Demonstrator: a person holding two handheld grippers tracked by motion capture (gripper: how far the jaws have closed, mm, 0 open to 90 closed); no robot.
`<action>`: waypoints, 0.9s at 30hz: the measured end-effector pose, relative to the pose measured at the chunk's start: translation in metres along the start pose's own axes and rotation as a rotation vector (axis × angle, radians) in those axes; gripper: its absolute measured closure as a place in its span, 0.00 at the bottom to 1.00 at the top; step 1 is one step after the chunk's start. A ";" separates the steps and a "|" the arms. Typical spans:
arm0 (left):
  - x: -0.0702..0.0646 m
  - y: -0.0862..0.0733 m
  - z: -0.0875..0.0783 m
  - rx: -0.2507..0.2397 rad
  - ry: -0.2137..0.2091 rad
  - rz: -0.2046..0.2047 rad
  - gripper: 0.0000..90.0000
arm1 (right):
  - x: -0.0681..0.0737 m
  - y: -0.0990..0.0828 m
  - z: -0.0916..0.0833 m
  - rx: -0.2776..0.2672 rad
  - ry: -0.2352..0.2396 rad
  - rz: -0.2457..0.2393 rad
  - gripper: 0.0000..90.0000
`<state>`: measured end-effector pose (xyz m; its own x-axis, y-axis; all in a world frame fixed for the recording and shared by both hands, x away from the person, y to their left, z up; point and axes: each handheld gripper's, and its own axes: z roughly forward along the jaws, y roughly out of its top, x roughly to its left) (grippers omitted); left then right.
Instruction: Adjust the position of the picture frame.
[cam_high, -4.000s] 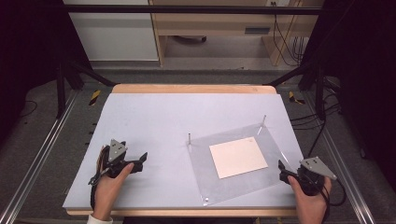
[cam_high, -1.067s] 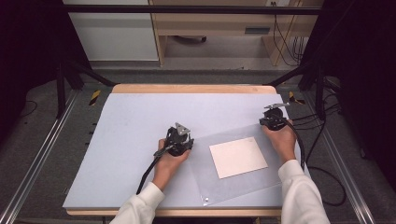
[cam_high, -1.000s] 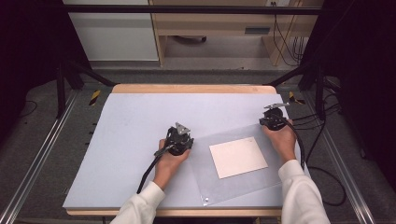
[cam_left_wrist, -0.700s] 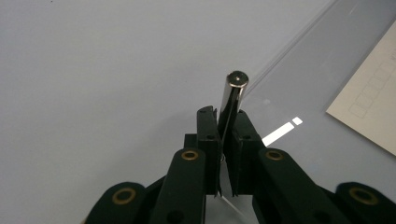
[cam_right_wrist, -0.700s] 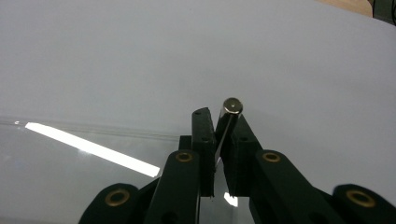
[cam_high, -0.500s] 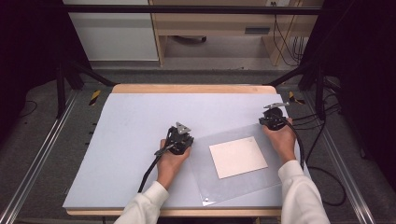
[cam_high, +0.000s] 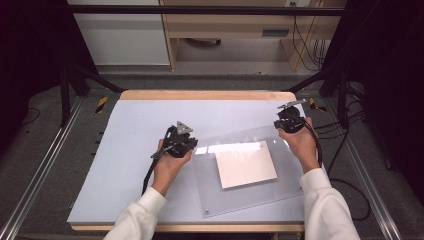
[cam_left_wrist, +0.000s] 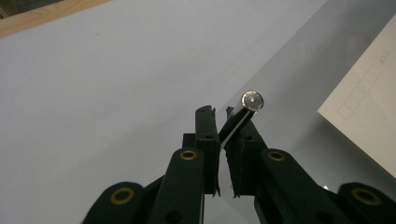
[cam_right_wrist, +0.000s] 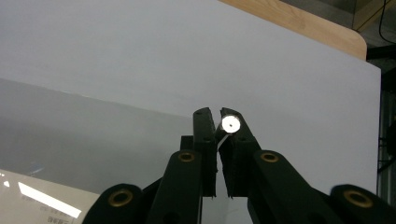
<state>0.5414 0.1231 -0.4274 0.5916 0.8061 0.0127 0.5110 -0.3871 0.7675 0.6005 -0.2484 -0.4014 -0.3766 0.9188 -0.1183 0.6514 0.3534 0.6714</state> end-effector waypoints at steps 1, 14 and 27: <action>0.007 0.002 -0.008 0.002 0.001 0.002 0.92 | 0.004 0.004 -0.002 0.002 0.002 -0.002 0.95; 0.057 0.009 -0.055 0.019 0.016 0.050 0.92 | 0.055 0.028 -0.026 0.022 0.033 -0.040 0.95; 0.096 -0.004 -0.069 0.061 -0.010 0.061 0.92 | 0.108 0.026 -0.031 0.068 0.045 -0.066 0.95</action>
<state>0.5534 0.2332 -0.3852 0.6283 0.7762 0.0515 0.5110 -0.4617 0.7250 0.5564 -0.1453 -0.3743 -0.4484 0.8848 -0.1264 0.6669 0.4254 0.6118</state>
